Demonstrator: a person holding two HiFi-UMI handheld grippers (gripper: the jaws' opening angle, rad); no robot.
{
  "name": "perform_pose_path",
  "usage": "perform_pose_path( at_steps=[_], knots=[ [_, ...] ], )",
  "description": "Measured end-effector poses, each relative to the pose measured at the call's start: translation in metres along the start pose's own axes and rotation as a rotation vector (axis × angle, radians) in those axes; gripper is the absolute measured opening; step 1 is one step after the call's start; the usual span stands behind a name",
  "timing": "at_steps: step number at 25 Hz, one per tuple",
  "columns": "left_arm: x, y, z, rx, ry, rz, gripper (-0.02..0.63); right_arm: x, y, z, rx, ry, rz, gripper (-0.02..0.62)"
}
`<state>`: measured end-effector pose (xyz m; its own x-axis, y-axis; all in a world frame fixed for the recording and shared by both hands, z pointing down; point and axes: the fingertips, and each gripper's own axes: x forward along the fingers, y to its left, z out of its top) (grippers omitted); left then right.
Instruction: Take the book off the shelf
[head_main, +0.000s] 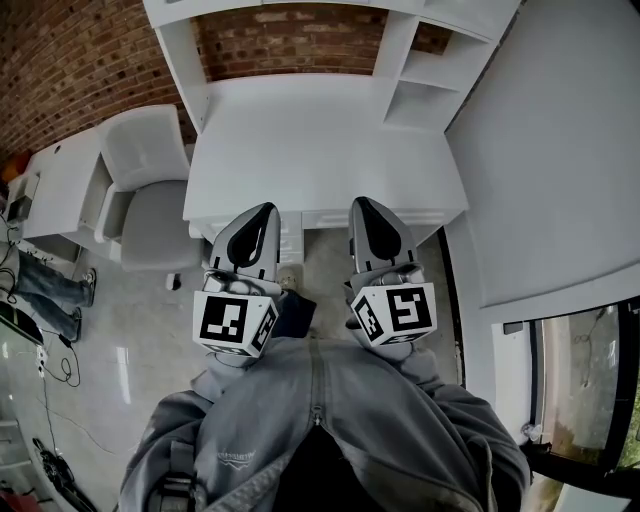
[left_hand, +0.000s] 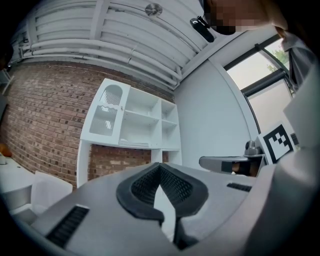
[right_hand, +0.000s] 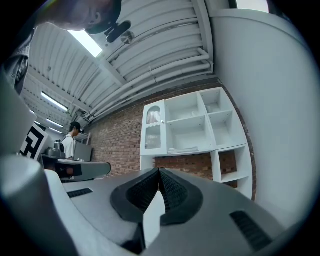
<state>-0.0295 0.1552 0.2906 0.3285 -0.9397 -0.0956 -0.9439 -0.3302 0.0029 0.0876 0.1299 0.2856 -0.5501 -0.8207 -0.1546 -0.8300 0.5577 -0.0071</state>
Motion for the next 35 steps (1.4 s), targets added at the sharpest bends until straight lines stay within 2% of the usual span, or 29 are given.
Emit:
perform_pose_path(
  at_steps=[14, 25, 35],
  knots=[
    [0.066, 0.028, -0.012, -0.019, 0.0, -0.037, 0.006, 0.05, -0.035, -0.012, -0.017, 0.011, -0.038, 0.026],
    [0.151, 0.078, -0.024, -0.017, 0.023, -0.044, 0.006, 0.147, -0.067, -0.034, 0.016, 0.021, -0.014, 0.026],
    [0.225, 0.121, -0.02, -0.014, 0.009, -0.082, 0.006, 0.231, -0.091, -0.033, -0.003, 0.014, -0.01, 0.027]
  ],
)
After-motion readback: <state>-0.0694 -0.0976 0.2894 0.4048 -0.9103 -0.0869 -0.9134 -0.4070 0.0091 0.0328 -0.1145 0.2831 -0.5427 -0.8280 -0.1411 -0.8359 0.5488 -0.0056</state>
